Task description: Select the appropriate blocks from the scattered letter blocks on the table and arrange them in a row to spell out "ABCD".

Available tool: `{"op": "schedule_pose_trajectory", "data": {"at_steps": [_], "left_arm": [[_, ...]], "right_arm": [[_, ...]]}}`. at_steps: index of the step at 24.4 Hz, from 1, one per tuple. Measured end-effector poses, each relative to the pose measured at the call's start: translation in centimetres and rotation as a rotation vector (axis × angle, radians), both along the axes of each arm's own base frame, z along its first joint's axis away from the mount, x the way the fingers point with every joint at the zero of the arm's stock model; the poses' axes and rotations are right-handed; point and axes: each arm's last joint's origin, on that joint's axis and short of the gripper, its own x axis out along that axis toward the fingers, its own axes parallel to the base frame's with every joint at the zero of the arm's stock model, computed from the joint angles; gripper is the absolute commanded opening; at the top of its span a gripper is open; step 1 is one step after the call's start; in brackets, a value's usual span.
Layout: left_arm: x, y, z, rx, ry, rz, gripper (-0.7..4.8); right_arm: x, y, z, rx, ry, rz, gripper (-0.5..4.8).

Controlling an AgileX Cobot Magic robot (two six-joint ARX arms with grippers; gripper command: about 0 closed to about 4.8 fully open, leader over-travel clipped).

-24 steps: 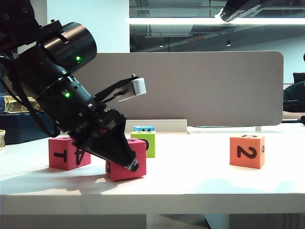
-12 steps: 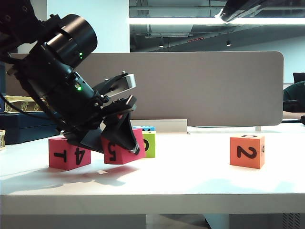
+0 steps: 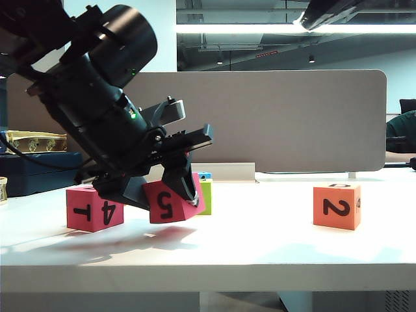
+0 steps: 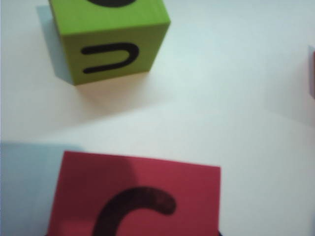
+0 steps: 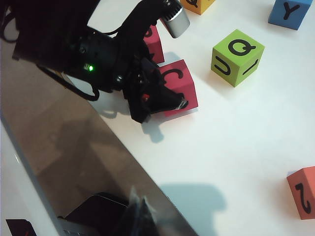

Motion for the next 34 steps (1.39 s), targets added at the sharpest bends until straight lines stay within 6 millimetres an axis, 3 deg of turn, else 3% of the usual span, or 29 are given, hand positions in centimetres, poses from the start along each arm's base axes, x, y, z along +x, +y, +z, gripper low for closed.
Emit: {"op": "schedule_pose_trajectory", "data": {"at_steps": [4,16,21,30,32,33,34], "left_arm": [[-0.13,-0.33,0.17,0.022,-0.048,0.065,1.44],[0.1,-0.33,0.42,-0.123,-0.004,0.245,1.63],[0.1,-0.33,0.41,-0.127,0.0,0.25,3.43],[0.1,-0.33,0.41,-0.126,-0.001,0.25,3.46],[0.1,-0.33,0.41,-0.114,-0.008,0.237,3.84],[0.1,-0.33,0.42,-0.101,-0.018,0.224,4.58],[0.14,-0.35,0.46,-0.085,-0.033,0.204,4.79]], "right_arm": [[-0.01,-0.01,-0.02,-0.002,0.002,0.0,-0.01],[-0.13,-0.1,-0.21,-0.017,0.022,0.0,-0.01],[-0.13,-0.1,-0.2,-0.016,0.021,0.0,-0.01],[-0.13,-0.1,-0.2,-0.016,0.021,0.0,-0.01],[-0.13,-0.1,-0.2,-0.016,0.021,0.0,-0.01],[-0.13,-0.1,-0.2,-0.016,0.021,0.0,-0.01],[-0.13,-0.1,-0.2,-0.016,0.021,0.0,-0.01]]}}
